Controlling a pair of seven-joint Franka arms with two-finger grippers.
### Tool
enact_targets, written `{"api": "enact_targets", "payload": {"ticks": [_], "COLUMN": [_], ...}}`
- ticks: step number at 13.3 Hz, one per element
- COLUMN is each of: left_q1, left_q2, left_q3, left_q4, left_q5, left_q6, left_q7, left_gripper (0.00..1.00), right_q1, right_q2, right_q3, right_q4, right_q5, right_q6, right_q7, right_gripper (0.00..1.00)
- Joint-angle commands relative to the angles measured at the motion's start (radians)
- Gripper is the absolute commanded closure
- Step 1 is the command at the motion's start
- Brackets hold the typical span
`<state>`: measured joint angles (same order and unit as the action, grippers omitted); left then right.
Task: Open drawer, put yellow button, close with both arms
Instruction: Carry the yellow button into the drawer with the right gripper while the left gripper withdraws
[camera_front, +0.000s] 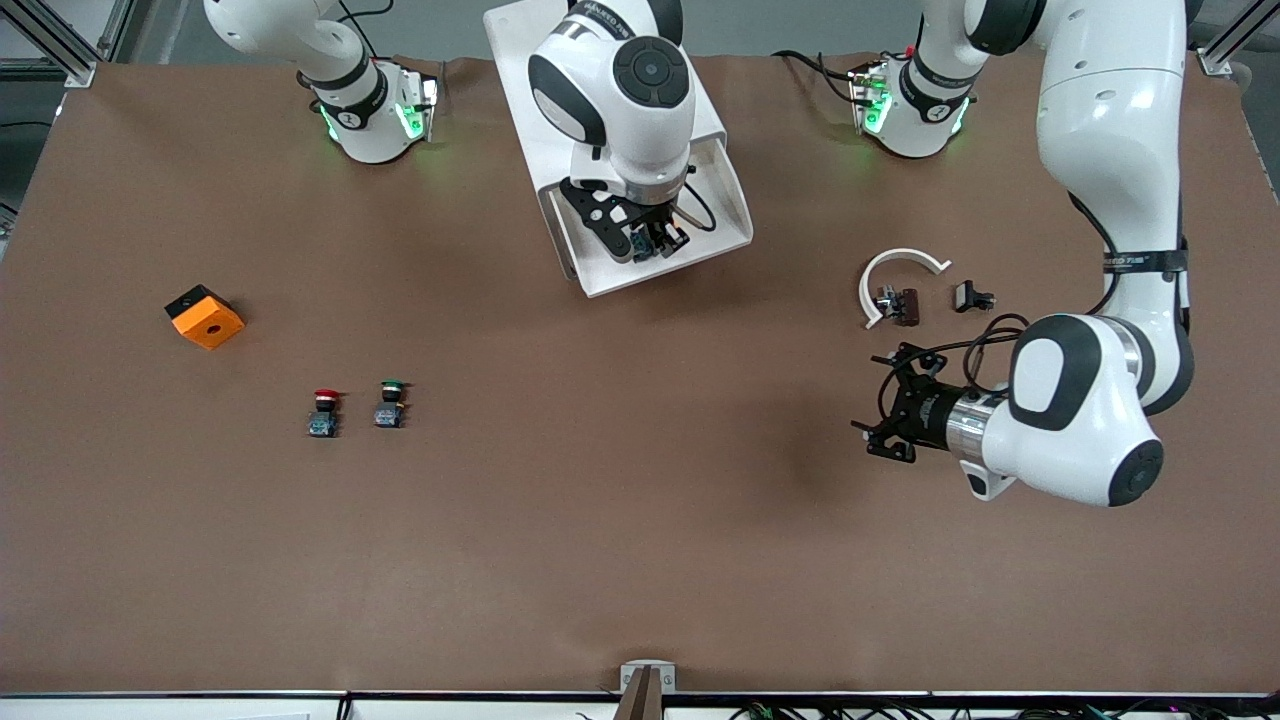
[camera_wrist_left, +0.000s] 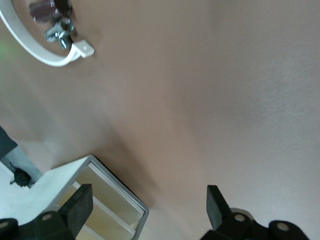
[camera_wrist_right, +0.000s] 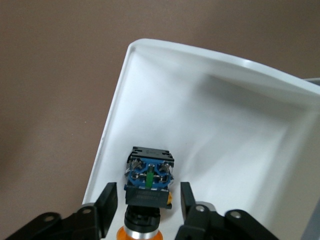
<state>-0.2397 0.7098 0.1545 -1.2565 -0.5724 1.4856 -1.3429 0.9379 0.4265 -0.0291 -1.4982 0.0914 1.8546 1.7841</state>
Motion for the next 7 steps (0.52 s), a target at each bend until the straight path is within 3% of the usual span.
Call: {"api": "enact_targets", "payload": {"ticks": [1,7], "left_q1": [0.003,-0.013], "left_q2": [-0.036,-0.062], "left_q3": [0.002,0.002], "left_q4": [-0.009,-0.009], "left_q5": [0.029,0.081], "left_q6": [-0.010,0.019], "left_q7": [0.043,0.191], "left_gripper": [0.00,0.00], "right_q1": [0.001,-0.066], "right_q2": [0.005,-0.011], "right_q3": [-0.009,-0.011], "right_q4": [0.068,0.211], "right_q5": [0.014,0.021], "right_q6": [-0.029,-0.208], "right_q7": [0.014,0.000], "right_gripper": [0.00,0.00]}}
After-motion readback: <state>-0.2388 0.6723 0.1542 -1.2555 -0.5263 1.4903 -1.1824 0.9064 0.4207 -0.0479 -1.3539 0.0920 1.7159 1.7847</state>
